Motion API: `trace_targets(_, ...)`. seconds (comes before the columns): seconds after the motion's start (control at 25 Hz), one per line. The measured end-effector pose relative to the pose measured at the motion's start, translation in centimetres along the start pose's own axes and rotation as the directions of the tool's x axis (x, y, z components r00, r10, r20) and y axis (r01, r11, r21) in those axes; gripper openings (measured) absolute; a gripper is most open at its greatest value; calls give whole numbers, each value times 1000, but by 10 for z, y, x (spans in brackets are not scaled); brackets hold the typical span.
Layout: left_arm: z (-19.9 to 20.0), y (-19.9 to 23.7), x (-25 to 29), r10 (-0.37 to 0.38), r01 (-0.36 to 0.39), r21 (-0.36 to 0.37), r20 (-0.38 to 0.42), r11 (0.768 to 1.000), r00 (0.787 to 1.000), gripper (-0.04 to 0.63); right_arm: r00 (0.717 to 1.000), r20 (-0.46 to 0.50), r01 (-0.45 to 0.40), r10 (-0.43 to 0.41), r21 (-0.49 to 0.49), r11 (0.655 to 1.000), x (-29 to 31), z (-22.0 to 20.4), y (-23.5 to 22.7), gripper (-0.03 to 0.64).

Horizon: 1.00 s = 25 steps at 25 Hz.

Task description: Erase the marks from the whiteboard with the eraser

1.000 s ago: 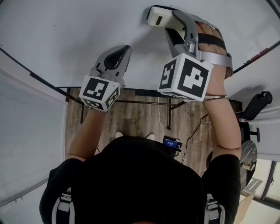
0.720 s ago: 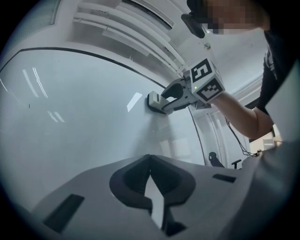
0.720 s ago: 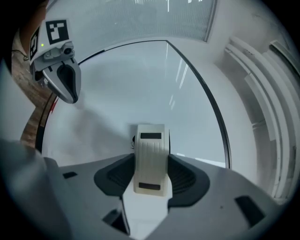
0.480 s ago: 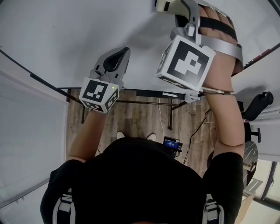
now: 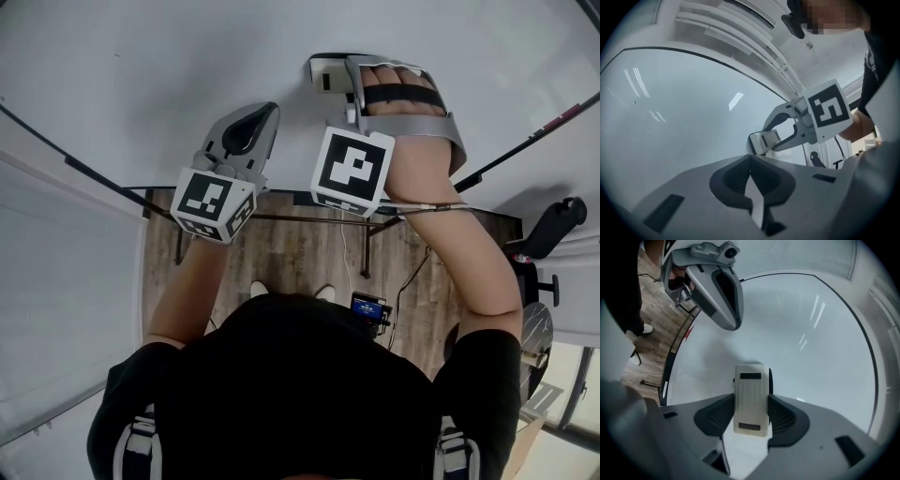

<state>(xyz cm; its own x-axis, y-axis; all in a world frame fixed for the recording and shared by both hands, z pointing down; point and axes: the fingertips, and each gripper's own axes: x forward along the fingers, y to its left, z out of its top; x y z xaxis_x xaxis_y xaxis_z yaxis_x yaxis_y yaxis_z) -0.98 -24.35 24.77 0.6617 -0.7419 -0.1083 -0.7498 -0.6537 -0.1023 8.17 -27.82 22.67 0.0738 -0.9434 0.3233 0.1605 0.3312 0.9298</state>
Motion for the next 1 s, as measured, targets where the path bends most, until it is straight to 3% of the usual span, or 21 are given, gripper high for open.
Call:
trace_targets(0.16,-10,6,0,11,-11,-6,-16,1000,1000,5,999,51,8,-10,28,1000,1,4,12,221)
trace_targets(0.36,-19,6,-3,14,-14,-10,-28,1000,1000,5,976,191,74,-103,156,985,-4,5,17,224)
trace_targets(0.48,-18,7,-5,11,-11,-4,-17,1000,1000,5,948,301,13,-103,287,958,-17,9,27,222)
trace_targets(0.56,-18,8,-8,9,-9,1,-6,1000,1000,5,917,383,-59,-107,398,916,-26,12,34,223)
trace_targets(0.64,-21,5,-11,2,-2,3,-3,1000,1000,5,877,467,-160,-114,507,847,-35,11,45,224)
trace_targets(0.72,-26,0,-12,-16,16,9,-2,1000,1000,5,831,543,-276,-122,593,756,-39,8,59,224)
trace_targets(0.8,-33,-8,-14,-47,47,18,3,999,999,5,771,619,-400,-150,654,642,-43,7,72,224)
trace_targets(0.88,-39,-18,-17,-86,86,22,7,996,996,5,714,667,-505,-213,701,503,-47,3,84,223)
trace_targets(1.0,-50,-30,-21,-127,127,8,4,992,992,5,672,687,-602,-277,724,335,-46,-12,105,224)
